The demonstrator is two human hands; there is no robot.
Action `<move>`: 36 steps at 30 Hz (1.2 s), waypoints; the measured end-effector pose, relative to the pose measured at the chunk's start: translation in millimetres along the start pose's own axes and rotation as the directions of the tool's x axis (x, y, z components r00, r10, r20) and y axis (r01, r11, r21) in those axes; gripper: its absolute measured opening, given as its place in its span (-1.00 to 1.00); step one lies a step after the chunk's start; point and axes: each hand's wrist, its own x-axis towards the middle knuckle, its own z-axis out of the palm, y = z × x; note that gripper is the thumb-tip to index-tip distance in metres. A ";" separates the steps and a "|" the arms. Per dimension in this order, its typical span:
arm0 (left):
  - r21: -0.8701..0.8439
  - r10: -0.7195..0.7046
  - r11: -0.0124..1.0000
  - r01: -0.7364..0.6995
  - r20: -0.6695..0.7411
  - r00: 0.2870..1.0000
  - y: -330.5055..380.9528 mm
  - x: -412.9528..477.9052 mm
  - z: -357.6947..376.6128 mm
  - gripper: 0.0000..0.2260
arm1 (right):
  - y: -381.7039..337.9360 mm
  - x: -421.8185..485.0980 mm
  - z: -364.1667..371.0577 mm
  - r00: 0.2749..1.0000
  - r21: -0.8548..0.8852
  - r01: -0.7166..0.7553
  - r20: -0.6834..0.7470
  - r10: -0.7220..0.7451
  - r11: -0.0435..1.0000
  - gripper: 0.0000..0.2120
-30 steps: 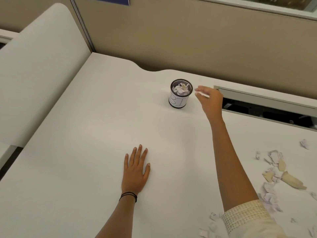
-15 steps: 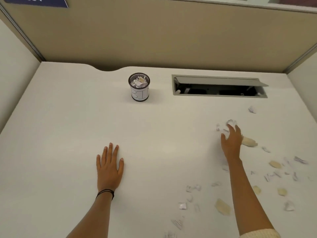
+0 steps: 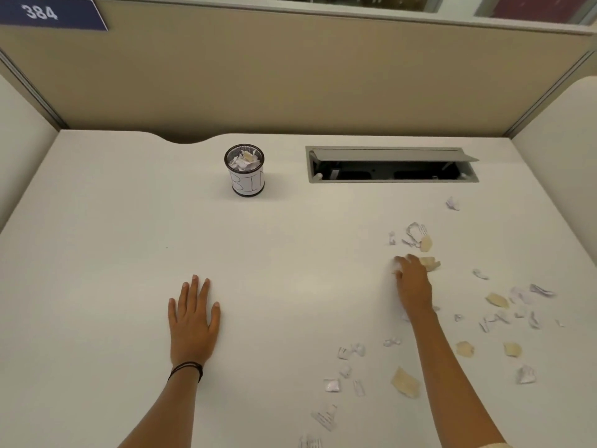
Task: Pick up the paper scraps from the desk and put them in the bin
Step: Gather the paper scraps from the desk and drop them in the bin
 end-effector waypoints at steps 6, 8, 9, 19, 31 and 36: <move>-0.016 0.005 1.000 -0.005 0.001 1.000 -1.2 -0.2 0.8 -0.45 | -35.2 -13.8 15.5 0.995 -0.039 0.096 0.020 -0.096 0.995 -0.71; -0.014 0.008 1.000 -0.008 0.000 1.000 -1.6 0.0 1.3 -0.46 | -49.3 -17.1 21.0 0.987 -0.024 0.158 0.035 -0.158 0.987 -0.72; -0.011 0.009 1.000 -0.009 0.000 1.000 -1.7 0.2 1.4 -0.46 | -56.5 -18.8 23.3 0.981 -0.010 0.190 0.046 -0.190 0.982 -0.72; -0.001 0.018 1.000 -0.018 0.003 1.000 -0.9 1.0 0.8 -0.49 | -113.4 -22.5 43.9 0.945 0.192 0.282 0.116 -0.307 0.940 -0.75; 0.000 0.009 1.000 -0.009 0.008 1.000 -1.5 2.6 -0.3 -0.50 | -173.6 5.1 65.5 0.930 0.335 0.237 0.193 -0.313 0.912 -0.82; 0.004 0.006 1.000 -0.006 0.017 1.000 -2.5 2.3 0.6 -0.50 | -222.4 36.6 45.3 0.956 0.569 0.110 0.164 -0.243 0.815 -0.89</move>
